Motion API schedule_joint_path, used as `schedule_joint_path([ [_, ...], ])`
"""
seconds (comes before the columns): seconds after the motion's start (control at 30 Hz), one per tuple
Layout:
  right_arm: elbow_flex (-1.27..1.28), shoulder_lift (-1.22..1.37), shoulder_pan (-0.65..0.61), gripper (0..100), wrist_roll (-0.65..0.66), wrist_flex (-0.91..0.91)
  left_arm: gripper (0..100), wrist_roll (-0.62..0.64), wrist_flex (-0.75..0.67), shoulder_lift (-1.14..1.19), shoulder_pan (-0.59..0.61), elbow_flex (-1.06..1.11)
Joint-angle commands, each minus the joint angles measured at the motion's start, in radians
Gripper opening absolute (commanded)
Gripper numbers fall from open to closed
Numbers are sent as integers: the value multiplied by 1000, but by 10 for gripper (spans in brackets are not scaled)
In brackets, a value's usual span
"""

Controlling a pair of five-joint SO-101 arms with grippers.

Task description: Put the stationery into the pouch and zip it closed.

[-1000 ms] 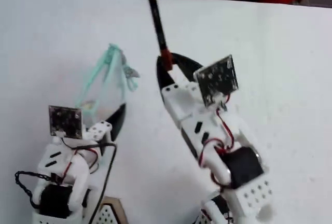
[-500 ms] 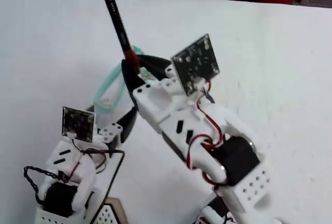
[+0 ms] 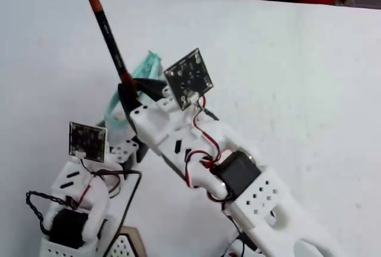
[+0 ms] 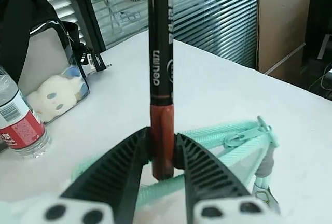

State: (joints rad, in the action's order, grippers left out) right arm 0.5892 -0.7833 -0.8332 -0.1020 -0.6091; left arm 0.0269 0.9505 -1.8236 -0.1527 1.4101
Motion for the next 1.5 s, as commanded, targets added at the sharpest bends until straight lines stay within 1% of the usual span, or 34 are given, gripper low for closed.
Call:
schedule_joint_path([
  [0.0, 25, 1, -2, 17, -5, 44, 251, -2, -12, 4, 4, -3],
  [0.1, 32, 1, -7, 17, -6, 96, 252, -2, -14, 4, 4, -3],
  [0.2, 51, 18, -7, 17, -5, 110, 252, -2, -11, 4, 4, -3],
  [0.3, 74, 62, 1, 17, 2, 97, 252, -2, -9, 4, 5, -3],
  [0.4, 77, 73, 13, 19, 2, 41, 252, 0, -14, 4, 39, -3],
  [0.47, 77, 62, 13, 48, 2, 24, 252, 2, -15, 4, 62, -3],
  [0.6, 77, 31, 8, 158, 2, -2, 252, 0, -15, 4, 68, 2],
  [0.67, 77, 21, 8, 165, 2, -2, 252, 0, -15, 4, 67, 3],
  [0.9, 77, 18, 8, 129, 3, -2, 252, 0, -14, 4, 67, 3],
  [0.97, 77, 18, 8, 80, 15, -1, 252, 0, -12, 4, 67, 3],
  [1.03, 77, 21, 8, 12, 91, 7, 252, 0, -12, 4, 65, 3],
  [1.1, 80, 24, 8, 29, 161, 7, 252, 0, -12, 4, 65, 3],
  [1.13, 81, 24, 8, 22, 176, 7, 252, 0, -11, 4, 67, 3],
  [1.3, 77, -25, 15, 19, 186, -2, 252, 0, -11, 4, 68, 5],
  [1.4, 77, -128, 19, 19, 189, -2, 252, 0, -9, 4, 68, 5],
  [1.47, 77, -209, 48, 18, 206, -2, 252, 0, -9, 4, 68, 5],
])
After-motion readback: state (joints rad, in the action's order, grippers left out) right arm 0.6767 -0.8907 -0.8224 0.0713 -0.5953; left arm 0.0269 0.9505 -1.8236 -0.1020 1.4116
